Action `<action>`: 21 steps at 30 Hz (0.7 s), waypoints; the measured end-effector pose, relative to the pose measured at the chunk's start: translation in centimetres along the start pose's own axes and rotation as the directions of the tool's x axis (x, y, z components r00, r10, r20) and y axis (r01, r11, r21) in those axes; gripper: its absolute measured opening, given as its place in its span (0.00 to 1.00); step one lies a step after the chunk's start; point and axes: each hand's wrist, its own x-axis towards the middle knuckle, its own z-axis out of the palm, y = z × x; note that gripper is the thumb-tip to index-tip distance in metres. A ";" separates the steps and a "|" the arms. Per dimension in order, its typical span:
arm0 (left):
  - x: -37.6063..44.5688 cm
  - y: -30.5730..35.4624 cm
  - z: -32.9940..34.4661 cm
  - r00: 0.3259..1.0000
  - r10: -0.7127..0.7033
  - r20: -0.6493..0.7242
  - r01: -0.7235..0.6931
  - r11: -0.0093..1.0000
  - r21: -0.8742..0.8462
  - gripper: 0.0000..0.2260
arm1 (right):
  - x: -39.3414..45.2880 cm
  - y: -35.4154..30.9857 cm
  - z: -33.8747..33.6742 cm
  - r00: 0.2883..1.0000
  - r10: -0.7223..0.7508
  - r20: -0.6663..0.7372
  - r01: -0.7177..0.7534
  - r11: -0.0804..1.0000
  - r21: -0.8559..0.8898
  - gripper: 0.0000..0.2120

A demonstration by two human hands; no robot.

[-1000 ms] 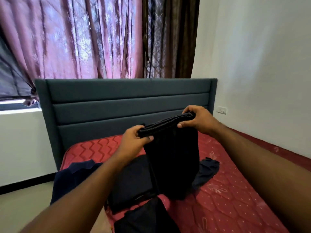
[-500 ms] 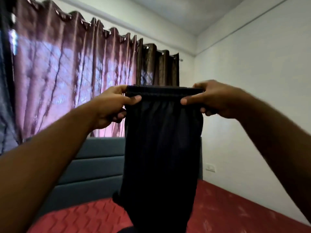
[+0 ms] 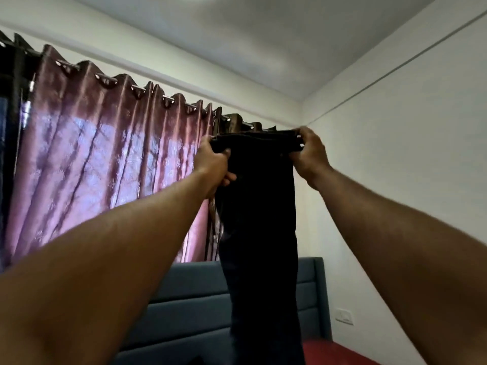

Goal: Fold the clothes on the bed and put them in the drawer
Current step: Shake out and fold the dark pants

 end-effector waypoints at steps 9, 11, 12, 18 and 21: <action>-5.0 -0.9 -1.9 0.991 -0.018 0.132 0.050 0.967 -0.250 0.08 | -4.7 -1.4 -2.9 0.950 0.285 0.131 -0.293 0.955 0.044 0.15; -7.8 -3.1 -2.8 0.972 -0.092 0.218 0.146 0.958 -0.245 0.08 | -9.0 -0.3 -3.4 0.934 0.314 0.170 -0.324 0.945 0.039 0.15; -9.8 -4.8 -3.4 0.946 -0.161 0.280 0.228 0.948 -0.223 0.08 | -11.9 0.6 -3.5 0.915 0.350 0.199 -0.366 0.929 0.047 0.15; -34.3 -19.7 -10.1 0.601 -0.580 0.550 0.639 0.762 0.107 0.12 | -40.7 8.5 -4.5 0.505 0.672 0.542 -0.725 0.671 -0.157 0.07; -47.4 -25.2 -14.9 0.294 -0.727 0.621 0.581 0.652 0.487 0.12 | -55.5 9.9 -5.8 0.145 0.744 0.652 -0.782 0.490 -0.385 0.16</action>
